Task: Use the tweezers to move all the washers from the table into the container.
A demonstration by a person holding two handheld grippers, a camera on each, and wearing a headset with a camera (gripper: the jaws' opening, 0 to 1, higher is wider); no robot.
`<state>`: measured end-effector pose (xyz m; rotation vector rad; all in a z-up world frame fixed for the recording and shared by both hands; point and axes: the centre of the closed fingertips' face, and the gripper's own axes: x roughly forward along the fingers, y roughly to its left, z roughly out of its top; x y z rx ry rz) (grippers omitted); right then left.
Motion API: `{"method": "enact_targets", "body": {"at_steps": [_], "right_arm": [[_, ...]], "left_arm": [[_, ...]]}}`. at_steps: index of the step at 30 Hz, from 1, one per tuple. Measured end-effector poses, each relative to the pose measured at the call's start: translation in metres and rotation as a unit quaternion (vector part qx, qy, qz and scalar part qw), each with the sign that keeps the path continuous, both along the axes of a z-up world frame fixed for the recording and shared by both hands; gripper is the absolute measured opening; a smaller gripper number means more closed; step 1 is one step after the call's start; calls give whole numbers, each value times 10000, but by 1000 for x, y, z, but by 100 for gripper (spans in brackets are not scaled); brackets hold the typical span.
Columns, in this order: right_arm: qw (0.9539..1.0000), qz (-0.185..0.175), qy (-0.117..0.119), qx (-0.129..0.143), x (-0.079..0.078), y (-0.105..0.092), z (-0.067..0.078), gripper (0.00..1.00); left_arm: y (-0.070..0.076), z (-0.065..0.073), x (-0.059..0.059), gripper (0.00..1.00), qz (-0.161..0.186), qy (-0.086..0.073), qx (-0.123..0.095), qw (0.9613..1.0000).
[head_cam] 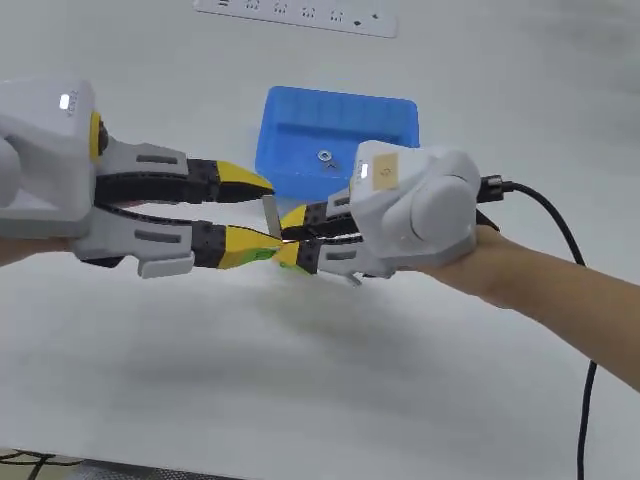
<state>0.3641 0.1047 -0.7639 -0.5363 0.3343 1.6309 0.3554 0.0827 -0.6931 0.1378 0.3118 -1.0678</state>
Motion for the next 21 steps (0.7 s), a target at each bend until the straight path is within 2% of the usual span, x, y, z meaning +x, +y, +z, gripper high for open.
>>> {"method": "enact_targets", "body": {"at_steps": [4, 5, 8, 13, 15, 18, 20, 21], "right_arm": [[9999, -133, -19, 100, 6, -5, 14, 9], [9998, -159, -22, 125, 7, -6, 17, 9], [9995, -254, -1, 201, 9, -10, 27, 9], [9992, -294, -59, 248, 9, -18, 42, 9], [9992, -295, -91, 259, 8, -20, 47, 9], [9991, -280, -181, 276, 9, -23, 57, 9], [9989, -256, -240, 303, 11, -24, 64, 9], [9988, -266, -258, 315, 12, -24, 66, 9]], "left_arm": [[8, 7, -8, 44, 282, 62, -190, 9994], [8, 8, -10, 45, 316, 124, -277, 9990], [12, 11, -18, 51, 431, 51, -257, 9987], [20, 16, -23, 61, 648, -8, -315, 9974], [21, 21, -27, 64, 699, 28, -399, 9968], [28, 24, -31, 66, 849, -46, -439, 9954], [34, 25, -31, 70, 1037, 5, -558, 9930], [36, 25, -34, 73, 1036, 24, -558, 9931]]}}
